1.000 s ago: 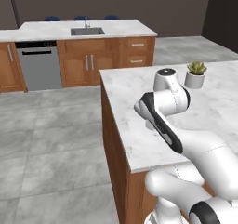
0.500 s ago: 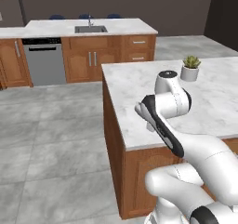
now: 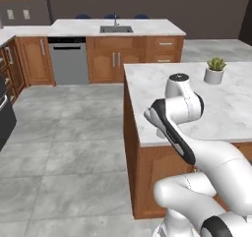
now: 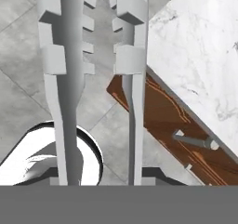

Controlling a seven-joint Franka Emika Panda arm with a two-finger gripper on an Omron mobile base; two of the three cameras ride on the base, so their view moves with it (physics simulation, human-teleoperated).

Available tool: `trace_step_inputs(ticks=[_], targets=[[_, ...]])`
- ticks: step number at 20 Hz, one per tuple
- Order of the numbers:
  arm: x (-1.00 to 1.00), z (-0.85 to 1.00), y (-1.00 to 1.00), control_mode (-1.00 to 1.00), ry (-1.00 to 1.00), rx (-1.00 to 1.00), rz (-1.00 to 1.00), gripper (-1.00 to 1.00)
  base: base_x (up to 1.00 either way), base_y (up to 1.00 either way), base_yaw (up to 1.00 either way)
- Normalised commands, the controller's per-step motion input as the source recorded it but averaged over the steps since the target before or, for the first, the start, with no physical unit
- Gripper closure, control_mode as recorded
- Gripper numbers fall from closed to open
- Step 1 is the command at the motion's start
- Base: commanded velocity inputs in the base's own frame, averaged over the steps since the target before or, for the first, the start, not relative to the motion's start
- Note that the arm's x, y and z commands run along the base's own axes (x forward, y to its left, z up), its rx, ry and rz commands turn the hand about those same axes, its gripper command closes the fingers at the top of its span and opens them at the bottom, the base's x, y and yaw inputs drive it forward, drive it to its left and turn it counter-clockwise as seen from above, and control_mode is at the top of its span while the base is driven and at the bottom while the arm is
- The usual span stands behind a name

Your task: Pick up the tongs from the counter and place them near the plate next to the oven.

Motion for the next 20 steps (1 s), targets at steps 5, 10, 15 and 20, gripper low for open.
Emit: trace_step_inputs(ticks=[5, 10, 15, 20], targets=[[0.00, 0.00, 0.00, 1.00, 0.00, 0.00, 0.00, 1.00, -0.19, 0.00, 0.39], [0.00, 0.00, 0.00, 1.00, 0.00, 0.00, 0.00, 1.00, -0.01, 0.00, 0.47], [0.00, 0.00, 0.00, 1.00, 0.00, 0.00, 0.00, 1.00, 0.00, 0.00, 0.54], [0.00, 0.00, 0.00, 1.00, 0.00, 0.00, 0.00, 1.00, -0.02, 0.00, 0.56]])
